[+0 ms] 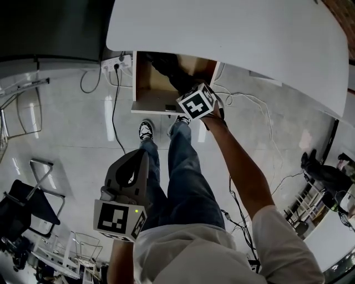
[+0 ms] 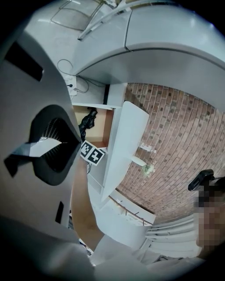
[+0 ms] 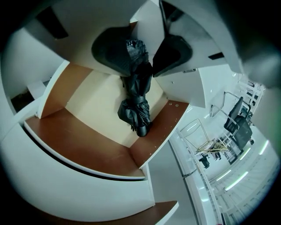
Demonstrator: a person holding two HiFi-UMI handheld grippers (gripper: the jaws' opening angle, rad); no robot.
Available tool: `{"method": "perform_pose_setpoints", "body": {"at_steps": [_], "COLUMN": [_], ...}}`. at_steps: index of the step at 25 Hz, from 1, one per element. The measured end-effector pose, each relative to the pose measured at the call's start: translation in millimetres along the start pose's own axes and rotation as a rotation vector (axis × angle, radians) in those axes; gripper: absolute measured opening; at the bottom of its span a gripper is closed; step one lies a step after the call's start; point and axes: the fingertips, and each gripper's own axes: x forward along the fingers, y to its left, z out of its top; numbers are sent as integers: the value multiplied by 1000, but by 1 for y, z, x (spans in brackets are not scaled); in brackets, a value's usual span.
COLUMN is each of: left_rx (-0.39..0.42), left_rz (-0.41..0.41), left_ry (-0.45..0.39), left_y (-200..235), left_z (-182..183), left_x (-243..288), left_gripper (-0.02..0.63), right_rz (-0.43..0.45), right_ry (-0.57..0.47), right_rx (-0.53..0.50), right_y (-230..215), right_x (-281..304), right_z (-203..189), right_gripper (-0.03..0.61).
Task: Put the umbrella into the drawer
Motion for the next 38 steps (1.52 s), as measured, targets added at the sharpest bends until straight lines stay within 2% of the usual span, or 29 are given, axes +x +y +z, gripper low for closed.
{"method": "perform_pose_setpoints", "body": {"at_steps": [7,12,23,27,31,34,38], "left_rx": [32,45,84,84,131,142,140], "left_rz": [-4,-3,-35,-36,-54,-53,-82], "left_ry": [-13,-7,-58,-101,-123,-134,-159], "left_y": [0,-1,-19,-18,-21,-23,-42], "left_z": [11,11,47,67,84,90,97], "left_x": [-12,-20,-48,-62,-67,-77,-88], "left_gripper": [18,18,18,18,18,18,18], "right_rz": [-32,-23,-14,-18,-30,4,15], "right_ry": [-36,-33,-121,-156,-205,-248,-296], "right_rx": [16,21,149,200,239,285,295], "right_y": [2,12,31,38,40,54,62], "right_x": [-24,-41,-111,-138,-168,-186,-219], "right_z": [-2,-13,-8,-3,1,6,6], "right_gripper": [135,135,98,58,48,35,32]}}
